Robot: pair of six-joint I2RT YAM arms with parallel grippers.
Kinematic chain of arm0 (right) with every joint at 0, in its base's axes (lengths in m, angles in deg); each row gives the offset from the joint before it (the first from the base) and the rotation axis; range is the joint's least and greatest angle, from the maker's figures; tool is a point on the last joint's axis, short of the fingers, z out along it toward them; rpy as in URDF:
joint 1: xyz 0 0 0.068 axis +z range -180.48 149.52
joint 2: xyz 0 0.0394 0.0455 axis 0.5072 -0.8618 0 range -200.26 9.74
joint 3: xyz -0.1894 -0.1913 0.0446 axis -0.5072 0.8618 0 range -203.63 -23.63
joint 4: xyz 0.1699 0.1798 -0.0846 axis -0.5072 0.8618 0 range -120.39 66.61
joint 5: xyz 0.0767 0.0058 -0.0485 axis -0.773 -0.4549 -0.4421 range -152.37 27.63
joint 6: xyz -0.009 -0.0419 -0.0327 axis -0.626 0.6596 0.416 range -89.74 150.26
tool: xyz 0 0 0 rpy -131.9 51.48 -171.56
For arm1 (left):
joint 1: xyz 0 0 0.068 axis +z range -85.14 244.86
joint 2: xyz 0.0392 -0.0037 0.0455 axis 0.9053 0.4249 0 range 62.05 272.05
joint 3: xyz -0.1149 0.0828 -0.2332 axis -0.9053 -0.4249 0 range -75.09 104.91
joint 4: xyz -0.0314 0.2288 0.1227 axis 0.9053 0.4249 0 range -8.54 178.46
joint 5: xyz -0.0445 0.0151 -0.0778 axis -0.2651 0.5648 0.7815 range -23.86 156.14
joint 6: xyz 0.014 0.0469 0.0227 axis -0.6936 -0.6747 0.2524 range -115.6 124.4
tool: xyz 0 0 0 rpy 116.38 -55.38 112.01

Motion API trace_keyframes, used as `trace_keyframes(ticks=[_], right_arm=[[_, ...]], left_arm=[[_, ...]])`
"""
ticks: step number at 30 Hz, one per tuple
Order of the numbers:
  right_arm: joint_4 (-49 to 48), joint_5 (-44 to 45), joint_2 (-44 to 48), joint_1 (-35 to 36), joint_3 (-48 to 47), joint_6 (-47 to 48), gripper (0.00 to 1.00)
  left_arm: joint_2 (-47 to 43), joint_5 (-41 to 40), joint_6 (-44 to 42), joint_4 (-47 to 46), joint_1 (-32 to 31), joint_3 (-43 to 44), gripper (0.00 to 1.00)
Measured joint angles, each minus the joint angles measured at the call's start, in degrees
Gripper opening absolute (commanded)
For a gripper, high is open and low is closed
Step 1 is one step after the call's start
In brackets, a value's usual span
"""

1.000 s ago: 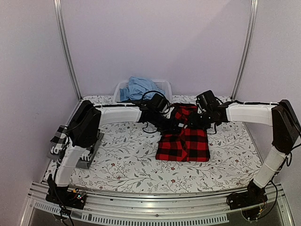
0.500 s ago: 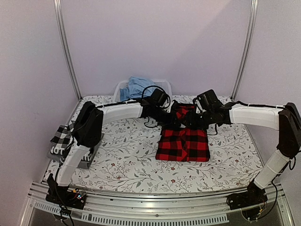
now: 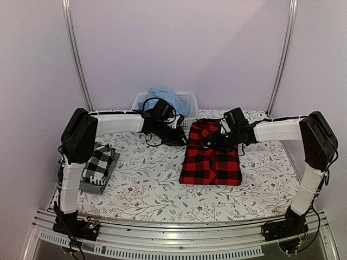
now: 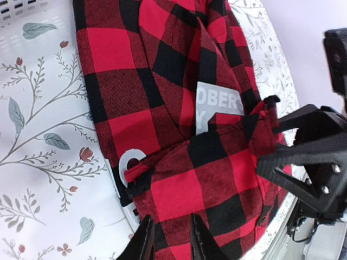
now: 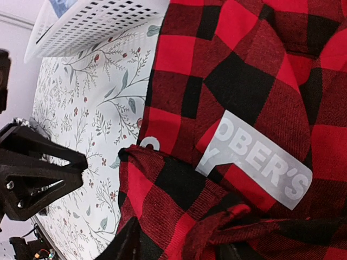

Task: Fold and stack the long sleeve shirts
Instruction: Smooth out the 2/3-rectangle-folded shirt at the center of the board.

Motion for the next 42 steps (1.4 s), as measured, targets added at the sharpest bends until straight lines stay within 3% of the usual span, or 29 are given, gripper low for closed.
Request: trace_keyframes(ticks=[5,11,17,25,29,38,40,42], right_arm=[[-0.42,-1.31,-1.68,-1.40,-1.81,0.11,0.26],[-0.35,-1.27,-1.75,-1.44,-3.69,1.05,0.26],[0.92,-1.36,-1.75,-1.44,-5.55,3.13,0.34],[2.27,-0.02,-1.77,-1.03,-5.55,4.04,0.05],[3.58,2.40,-1.66,-0.55,-5.51,4.44,0.00],[5.70,12.72,0.52,-0.44,-2.10,4.31,0.01],[5.81,13.90,0.28,-0.48,-2.23,4.39,0.11],[5.97,14.56,-0.52,-0.50,-2.84,4.76,0.31]], left_arm=[[-1.60,0.61,-0.22,-1.36,0.20,-1.40,0.25],[-0.92,1.66,-0.24,-1.49,0.20,-1.57,0.25],[-0.52,1.77,-0.24,-1.51,0.20,-1.57,0.25],[-0.52,1.84,-0.22,-2.10,0.20,-3.17,0.25],[-0.52,1.95,-0.22,-2.19,0.20,-3.37,0.25],[-0.55,2.82,-0.46,-2.75,0.15,-4.59,0.24],[-0.55,3.02,-0.68,-3.06,0.09,-5.40,0.24],[-0.55,3.19,-0.85,-3.17,0.04,-5.95,0.23]])
